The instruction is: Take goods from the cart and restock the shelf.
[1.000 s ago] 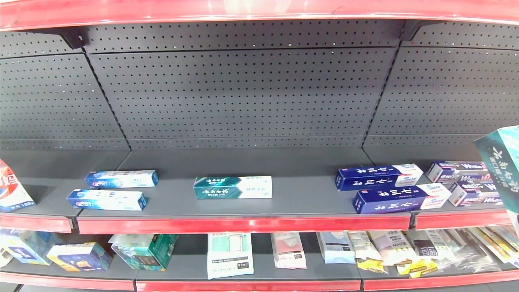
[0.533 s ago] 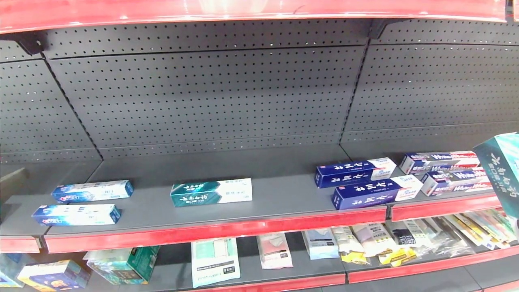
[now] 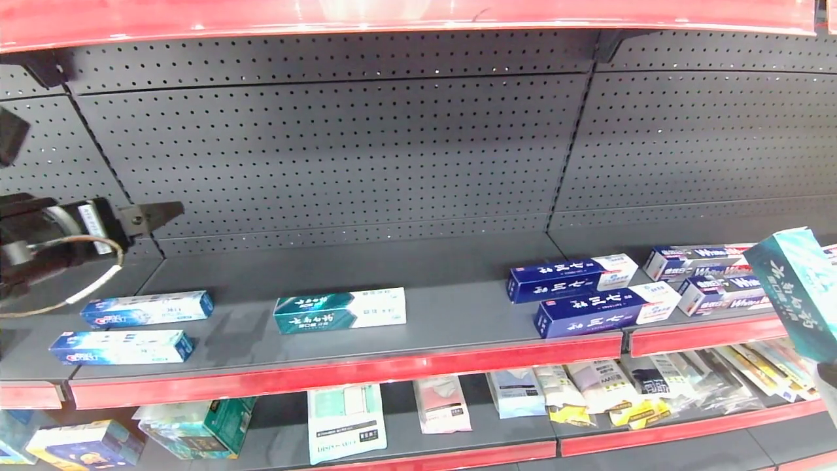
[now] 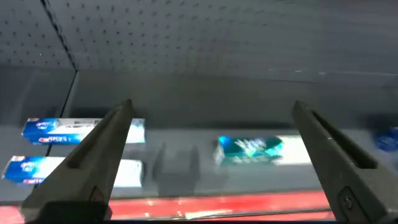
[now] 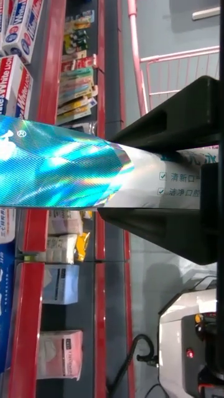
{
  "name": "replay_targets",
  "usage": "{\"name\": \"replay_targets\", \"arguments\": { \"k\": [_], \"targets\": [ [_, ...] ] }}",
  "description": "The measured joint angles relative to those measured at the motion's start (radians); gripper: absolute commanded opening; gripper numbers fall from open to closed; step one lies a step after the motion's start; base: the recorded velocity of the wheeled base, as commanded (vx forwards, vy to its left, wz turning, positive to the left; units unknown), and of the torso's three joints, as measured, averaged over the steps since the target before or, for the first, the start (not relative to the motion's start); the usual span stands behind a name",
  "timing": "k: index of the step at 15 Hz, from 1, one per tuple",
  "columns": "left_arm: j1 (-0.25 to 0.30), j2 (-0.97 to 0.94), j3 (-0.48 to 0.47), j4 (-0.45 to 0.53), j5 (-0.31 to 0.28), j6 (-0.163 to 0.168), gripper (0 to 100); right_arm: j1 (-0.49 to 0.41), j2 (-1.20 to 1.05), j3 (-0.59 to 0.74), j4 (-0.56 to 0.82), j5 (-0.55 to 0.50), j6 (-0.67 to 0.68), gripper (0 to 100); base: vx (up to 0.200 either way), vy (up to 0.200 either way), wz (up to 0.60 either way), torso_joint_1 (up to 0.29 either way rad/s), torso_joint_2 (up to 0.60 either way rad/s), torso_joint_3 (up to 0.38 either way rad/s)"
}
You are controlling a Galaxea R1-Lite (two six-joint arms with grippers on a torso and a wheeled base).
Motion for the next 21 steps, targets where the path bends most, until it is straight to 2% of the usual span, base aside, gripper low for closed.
{"name": "replay_targets", "arguments": {
  "k": [1,4,6,9,12,14,17,21],
  "targets": [
    [-0.016,0.075,-0.034,-0.003,0.008,-0.007,100,0.000,-0.003,0.005,-0.016,-0.003,-0.002,0,0.000,0.000,0.00,0.000,0.00,0.000],
    [-0.137,0.234,-0.085,-0.004,0.015,-0.057,100,0.001,-0.009,0.009,-0.032,-0.015,-0.021,0,0.000,0.000,0.00,0.000,0.00,0.000],
    [-0.209,0.309,-0.095,-0.005,0.020,-0.071,100,0.001,-0.011,0.008,-0.033,-0.015,-0.036,0,0.000,0.000,0.00,0.000,0.00,0.000],
    [-0.293,0.408,-0.099,-0.040,0.067,-0.093,100,0.002,-0.011,0.007,-0.033,-0.015,-0.038,0,0.000,0.000,0.00,0.000,0.00,0.000],
    [-0.328,0.510,-0.101,-0.163,0.124,-0.103,100,0.002,-0.011,0.009,-0.033,-0.014,-0.037,0,0.000,0.000,0.00,0.000,0.00,0.000],
    [-0.351,0.569,-0.113,-0.185,0.161,-0.122,100,0.002,-0.010,0.012,-0.033,-0.014,-0.037,0,0.000,0.000,0.00,0.000,0.00,0.000],
    [-0.381,0.650,-0.195,-0.184,0.247,-0.221,100,0.007,-0.008,0.015,-0.032,-0.014,-0.043,0,0.000,0.000,0.00,0.000,0.00,0.000],
    [-0.398,0.713,-0.232,-0.141,0.255,-0.227,100,0.007,-0.010,0.030,-0.032,-0.014,-0.063,0,0.000,0.000,0.00,0.000,0.00,0.000]
  ]
}}
